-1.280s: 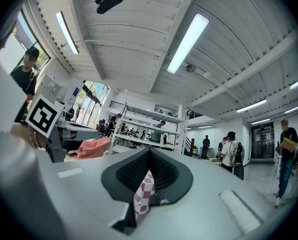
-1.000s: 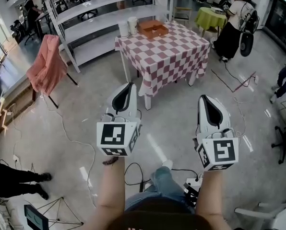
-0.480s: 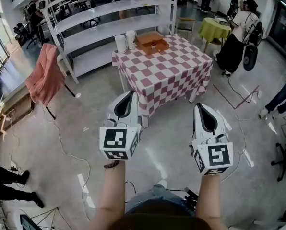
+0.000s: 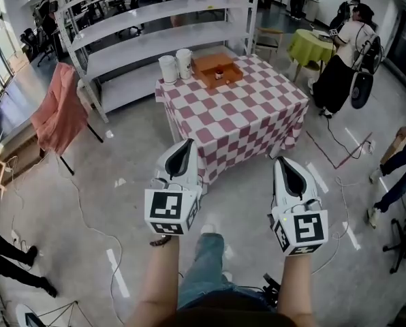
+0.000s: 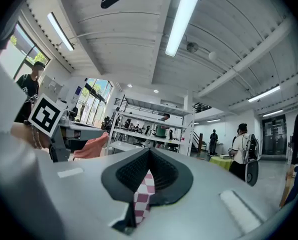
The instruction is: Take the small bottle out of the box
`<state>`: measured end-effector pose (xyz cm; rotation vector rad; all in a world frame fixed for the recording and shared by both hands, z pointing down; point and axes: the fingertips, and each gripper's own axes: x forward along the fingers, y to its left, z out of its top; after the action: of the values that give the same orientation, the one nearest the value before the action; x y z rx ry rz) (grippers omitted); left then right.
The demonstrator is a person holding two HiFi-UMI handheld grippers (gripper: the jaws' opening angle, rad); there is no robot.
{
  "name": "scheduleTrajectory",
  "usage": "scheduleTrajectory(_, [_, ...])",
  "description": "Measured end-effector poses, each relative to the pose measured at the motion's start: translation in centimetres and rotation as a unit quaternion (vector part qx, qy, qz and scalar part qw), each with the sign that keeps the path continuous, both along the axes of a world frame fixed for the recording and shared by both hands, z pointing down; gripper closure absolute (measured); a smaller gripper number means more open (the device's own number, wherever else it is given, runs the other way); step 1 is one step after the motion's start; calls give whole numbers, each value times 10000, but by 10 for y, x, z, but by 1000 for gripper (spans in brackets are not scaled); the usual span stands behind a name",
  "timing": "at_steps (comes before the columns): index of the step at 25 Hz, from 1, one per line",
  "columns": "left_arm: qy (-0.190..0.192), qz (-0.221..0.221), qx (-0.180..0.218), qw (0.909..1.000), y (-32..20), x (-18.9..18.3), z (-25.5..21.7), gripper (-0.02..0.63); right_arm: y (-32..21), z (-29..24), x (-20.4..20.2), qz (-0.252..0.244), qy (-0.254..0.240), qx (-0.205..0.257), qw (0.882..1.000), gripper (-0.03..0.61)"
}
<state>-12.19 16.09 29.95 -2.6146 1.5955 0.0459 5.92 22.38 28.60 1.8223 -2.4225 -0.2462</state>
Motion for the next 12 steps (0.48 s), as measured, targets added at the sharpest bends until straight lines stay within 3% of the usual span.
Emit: scheduleTrajectory(12, [-39, 280, -27, 9996, -200, 17, 10, 620, -195, 9, 7, 149, -42, -41, 9999, 577])
